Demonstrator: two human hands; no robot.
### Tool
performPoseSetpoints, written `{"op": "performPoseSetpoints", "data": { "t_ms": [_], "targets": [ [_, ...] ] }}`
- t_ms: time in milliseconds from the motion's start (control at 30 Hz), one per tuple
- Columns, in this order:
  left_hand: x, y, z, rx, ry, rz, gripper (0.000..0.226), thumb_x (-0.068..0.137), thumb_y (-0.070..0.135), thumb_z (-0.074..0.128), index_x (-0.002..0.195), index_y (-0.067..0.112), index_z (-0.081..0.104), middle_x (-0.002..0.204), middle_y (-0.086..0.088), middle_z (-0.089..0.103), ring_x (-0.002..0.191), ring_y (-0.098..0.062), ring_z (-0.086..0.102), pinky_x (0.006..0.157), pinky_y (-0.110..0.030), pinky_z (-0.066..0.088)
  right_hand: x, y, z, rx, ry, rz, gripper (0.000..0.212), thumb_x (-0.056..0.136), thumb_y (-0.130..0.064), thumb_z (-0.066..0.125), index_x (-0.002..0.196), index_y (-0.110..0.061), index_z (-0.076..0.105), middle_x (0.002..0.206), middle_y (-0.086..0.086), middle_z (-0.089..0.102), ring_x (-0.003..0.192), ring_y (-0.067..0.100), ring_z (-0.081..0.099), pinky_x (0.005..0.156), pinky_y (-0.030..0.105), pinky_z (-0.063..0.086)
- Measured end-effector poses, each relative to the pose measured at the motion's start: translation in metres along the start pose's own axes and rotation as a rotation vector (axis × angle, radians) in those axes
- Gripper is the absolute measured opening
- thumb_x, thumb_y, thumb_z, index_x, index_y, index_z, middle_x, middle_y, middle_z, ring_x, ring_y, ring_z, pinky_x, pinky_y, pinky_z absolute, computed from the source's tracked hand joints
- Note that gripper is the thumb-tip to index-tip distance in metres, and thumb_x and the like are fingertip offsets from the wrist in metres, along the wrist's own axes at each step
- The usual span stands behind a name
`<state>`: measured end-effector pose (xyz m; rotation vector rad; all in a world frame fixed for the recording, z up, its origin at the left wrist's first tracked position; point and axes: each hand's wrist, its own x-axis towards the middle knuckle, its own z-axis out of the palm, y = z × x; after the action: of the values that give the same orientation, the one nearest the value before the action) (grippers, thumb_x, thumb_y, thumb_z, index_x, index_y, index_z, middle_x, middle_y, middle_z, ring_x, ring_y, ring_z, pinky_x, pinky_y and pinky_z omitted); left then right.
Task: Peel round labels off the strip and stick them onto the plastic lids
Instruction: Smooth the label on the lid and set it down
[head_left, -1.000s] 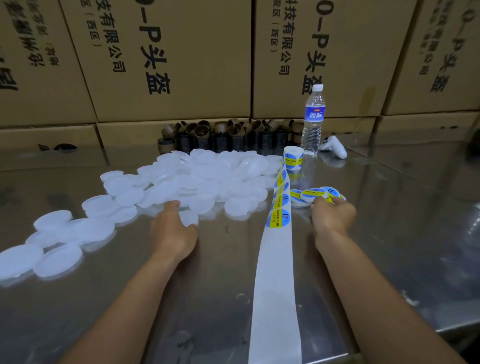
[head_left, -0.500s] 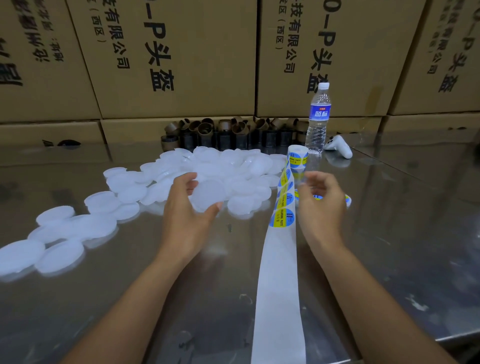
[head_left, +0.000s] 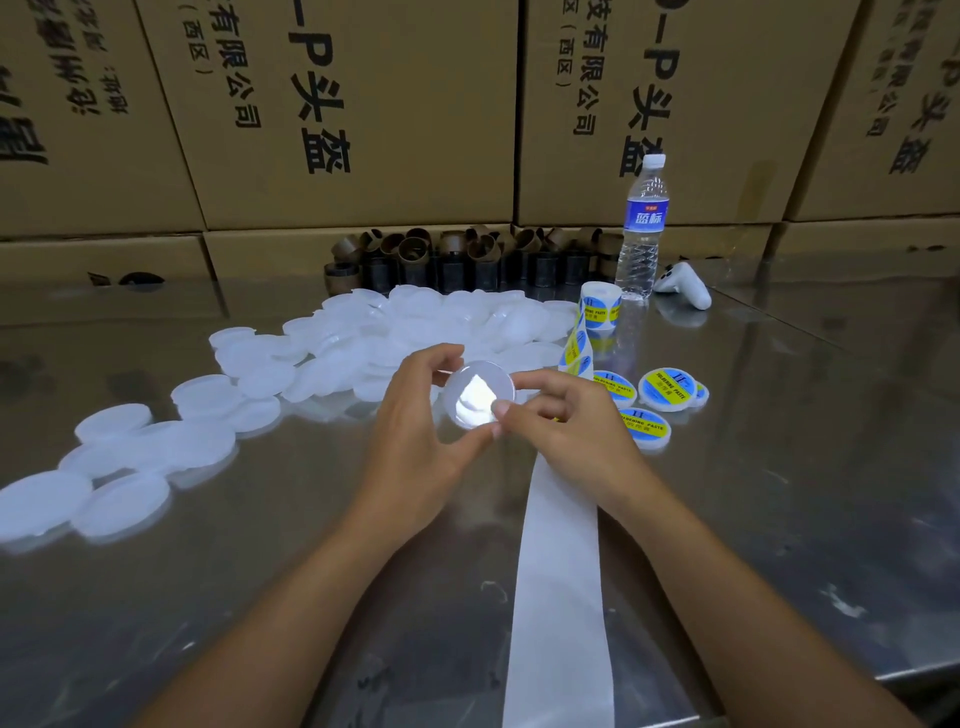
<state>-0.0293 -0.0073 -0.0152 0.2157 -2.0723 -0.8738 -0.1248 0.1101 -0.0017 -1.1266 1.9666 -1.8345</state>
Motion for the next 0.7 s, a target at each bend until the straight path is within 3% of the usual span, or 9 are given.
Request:
{"op": "performPoseSetpoints", "data": {
  "t_ms": [100, 233, 333, 433, 500, 567, 700],
  "targets": [
    [-0.001, 0.001, 0.001, -0.017, -0.011, -0.017, 0.064, 0.071, 0.017, 0.083, 0.119, 0.028, 0.042, 0.116, 0.011, 0.052, 0.104, 0.004, 0.049, 0.082, -0.001, 0.031, 0.001, 0.0, 0.0, -0.028, -0.021, -0.001, 0.014, 0.088, -0.015, 0.064, 0.098, -0.024, 0.063, 0.06, -0.005, 0.069, 0.069, 0.004, 0.061, 0.074, 0.017, 0.046],
    [0.002, 0.006, 0.0, -0.178, -0.012, -0.135, 0.051, 0.076, 0.012, 0.079, 0.11, 0.032, 0.048, 0.104, 0.013, 0.056, 0.089, 0.007, 0.056, 0.079, -0.009, 0.043, 0.005, 0.002, 0.0, -0.05, 0.057, -0.047, 0.025, 0.093, -0.005, 0.054, 0.111, -0.02, 0.063, 0.064, -0.001, 0.052, 0.067, 0.012, 0.048, 0.066, 0.018, 0.04],
    [0.006, 0.008, -0.003, -0.395, 0.004, -0.303, 0.024, 0.086, 0.006, 0.067, 0.099, 0.025, 0.059, 0.085, 0.008, 0.063, 0.068, 0.001, 0.062, 0.062, -0.01, 0.047, 0.006, 0.004, 0.0, -0.057, 0.091, -0.052, 0.028, 0.094, -0.005, 0.052, 0.118, -0.017, 0.06, 0.07, -0.003, 0.046, 0.063, 0.011, 0.044, 0.062, 0.016, 0.039],
    [0.009, 0.005, -0.008, -0.62, -0.023, -0.516, 0.012, 0.091, 0.006, 0.06, 0.098, 0.015, 0.064, 0.073, 0.008, 0.068, 0.061, -0.012, 0.064, 0.063, -0.022, 0.054, 0.007, 0.005, -0.001, 0.022, 0.098, -0.013, 0.02, 0.092, -0.006, 0.056, 0.112, -0.01, 0.061, 0.074, -0.001, 0.055, 0.066, 0.011, 0.053, 0.066, 0.022, 0.045],
    [0.011, 0.003, -0.01, -0.761, -0.079, -0.612, 0.008, 0.093, 0.008, 0.057, 0.098, 0.01, 0.063, 0.077, -0.001, 0.071, 0.063, -0.018, 0.065, 0.064, -0.028, 0.054, 0.006, 0.003, 0.0, 0.025, 0.08, -0.025, 0.015, 0.092, -0.007, 0.056, 0.099, -0.018, 0.064, 0.078, 0.0, 0.058, 0.073, 0.012, 0.056, 0.069, 0.024, 0.047],
    [0.012, 0.001, -0.01, -0.847, -0.166, -0.657, 0.012, 0.091, 0.013, 0.058, 0.101, 0.008, 0.064, 0.088, -0.005, 0.072, 0.072, -0.02, 0.068, 0.064, -0.028, 0.054, 0.006, 0.002, 0.0, 0.014, 0.054, -0.05, 0.023, 0.092, -0.006, 0.056, 0.09, -0.028, 0.063, 0.082, 0.002, 0.06, 0.076, 0.012, 0.056, 0.07, 0.024, 0.045],
    [0.01, -0.001, -0.005, -0.879, -0.312, -0.669, 0.043, 0.079, 0.026, 0.062, 0.117, 0.004, 0.062, 0.109, -0.01, 0.07, 0.096, -0.018, 0.067, 0.076, -0.027, 0.056, 0.003, -0.001, 0.001, 0.047, -0.037, -0.048, 0.025, 0.092, -0.006, 0.057, 0.09, -0.029, 0.065, 0.083, 0.003, 0.063, 0.075, 0.009, 0.06, 0.071, 0.022, 0.048]
  ]
}}
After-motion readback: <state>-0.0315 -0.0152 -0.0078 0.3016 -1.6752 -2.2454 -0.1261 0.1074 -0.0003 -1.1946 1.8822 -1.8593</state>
